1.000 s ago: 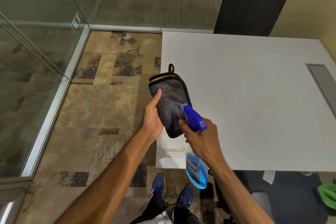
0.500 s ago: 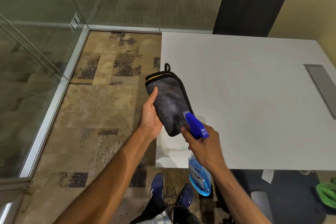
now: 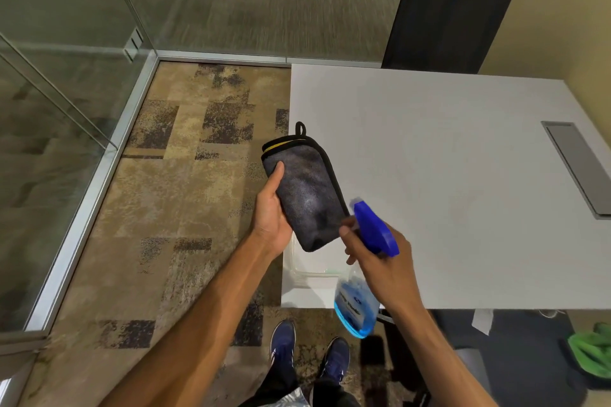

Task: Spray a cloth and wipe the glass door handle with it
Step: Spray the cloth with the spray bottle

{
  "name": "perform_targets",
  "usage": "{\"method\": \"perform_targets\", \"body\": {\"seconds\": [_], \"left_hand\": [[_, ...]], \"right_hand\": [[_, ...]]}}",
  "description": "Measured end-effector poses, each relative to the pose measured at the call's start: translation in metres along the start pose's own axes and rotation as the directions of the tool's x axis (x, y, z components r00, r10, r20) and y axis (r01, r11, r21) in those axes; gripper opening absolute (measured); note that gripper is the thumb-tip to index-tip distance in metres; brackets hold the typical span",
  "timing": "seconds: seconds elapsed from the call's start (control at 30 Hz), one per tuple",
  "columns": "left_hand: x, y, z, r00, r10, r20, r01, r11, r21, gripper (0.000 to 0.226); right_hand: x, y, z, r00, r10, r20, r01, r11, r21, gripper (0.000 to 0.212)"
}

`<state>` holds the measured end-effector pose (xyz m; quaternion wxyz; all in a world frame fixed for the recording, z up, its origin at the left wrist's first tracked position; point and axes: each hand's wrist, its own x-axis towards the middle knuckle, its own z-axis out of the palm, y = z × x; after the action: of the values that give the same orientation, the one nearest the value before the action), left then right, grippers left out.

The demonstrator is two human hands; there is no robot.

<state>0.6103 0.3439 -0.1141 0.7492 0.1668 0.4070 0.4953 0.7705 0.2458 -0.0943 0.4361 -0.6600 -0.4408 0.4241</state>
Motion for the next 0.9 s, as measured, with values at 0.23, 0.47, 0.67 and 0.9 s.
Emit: {"method": "perform_targets", "body": {"seconds": [0.23, 0.47, 0.67, 0.9], "left_hand": [[0.001, 0.005, -0.009, 1.0, -0.017, 0.003, 0.017, 0.999, -0.048, 0.042], [0.0, 0.007, -0.032, 0.998, -0.015, -0.057, 0.011, 0.998, -0.066, 0.046], [-0.005, 0.005, -0.05, 0.995, -0.022, -0.093, 0.018, 0.999, -0.049, 0.052], [-0.007, 0.002, -0.06, 0.994, -0.039, -0.105, 0.034, 0.998, -0.043, 0.058]], "right_hand": [[0.021, 0.004, -0.013, 0.983, -0.112, -0.147, 0.129, 0.985, 0.113, 0.029], [0.043, 0.036, 0.007, 0.955, -0.13, -0.266, 0.176, 0.972, 0.156, 0.035], [0.062, 0.083, 0.021, 0.931, -0.166, -0.325, 0.213, 0.97, 0.117, 0.041], [0.078, 0.108, 0.032, 0.926, -0.195, -0.323, 0.228, 0.971, 0.069, 0.032]]}}
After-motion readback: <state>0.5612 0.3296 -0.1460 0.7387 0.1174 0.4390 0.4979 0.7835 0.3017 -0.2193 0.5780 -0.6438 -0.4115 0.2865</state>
